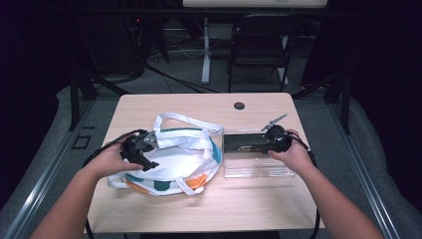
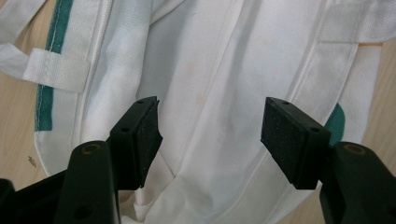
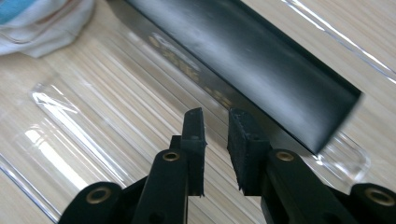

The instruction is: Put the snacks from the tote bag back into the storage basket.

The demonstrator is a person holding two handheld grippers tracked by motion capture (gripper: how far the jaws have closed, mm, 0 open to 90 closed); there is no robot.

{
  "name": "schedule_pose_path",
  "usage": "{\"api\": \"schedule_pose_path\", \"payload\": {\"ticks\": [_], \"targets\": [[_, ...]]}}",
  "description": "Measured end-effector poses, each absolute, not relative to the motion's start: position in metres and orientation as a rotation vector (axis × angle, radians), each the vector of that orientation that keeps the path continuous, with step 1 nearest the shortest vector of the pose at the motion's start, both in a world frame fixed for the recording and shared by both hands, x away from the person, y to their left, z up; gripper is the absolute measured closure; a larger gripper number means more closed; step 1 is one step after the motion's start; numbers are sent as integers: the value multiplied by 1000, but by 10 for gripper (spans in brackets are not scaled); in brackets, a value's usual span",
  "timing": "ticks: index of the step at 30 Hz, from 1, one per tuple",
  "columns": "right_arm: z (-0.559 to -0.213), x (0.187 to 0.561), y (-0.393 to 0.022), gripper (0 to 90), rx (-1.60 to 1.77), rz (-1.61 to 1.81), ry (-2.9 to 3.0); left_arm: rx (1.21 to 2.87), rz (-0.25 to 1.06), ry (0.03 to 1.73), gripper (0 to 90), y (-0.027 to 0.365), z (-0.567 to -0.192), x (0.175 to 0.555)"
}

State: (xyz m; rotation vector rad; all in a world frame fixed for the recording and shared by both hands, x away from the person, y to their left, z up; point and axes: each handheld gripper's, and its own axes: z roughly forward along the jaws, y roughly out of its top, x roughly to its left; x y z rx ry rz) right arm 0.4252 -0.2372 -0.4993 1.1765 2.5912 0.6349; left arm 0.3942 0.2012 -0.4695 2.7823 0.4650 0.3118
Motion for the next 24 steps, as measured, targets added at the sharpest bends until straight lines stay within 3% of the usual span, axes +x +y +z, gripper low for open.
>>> {"api": "schedule_pose_path", "payload": {"ticks": [11,24], "targets": [[-511,433,-196,771,1118,685,2651,2764,320,465,381,204,-471,393],[-513,442,-178,769,1079,674,2676,2711,329,488,393,209,-478,385]]}}
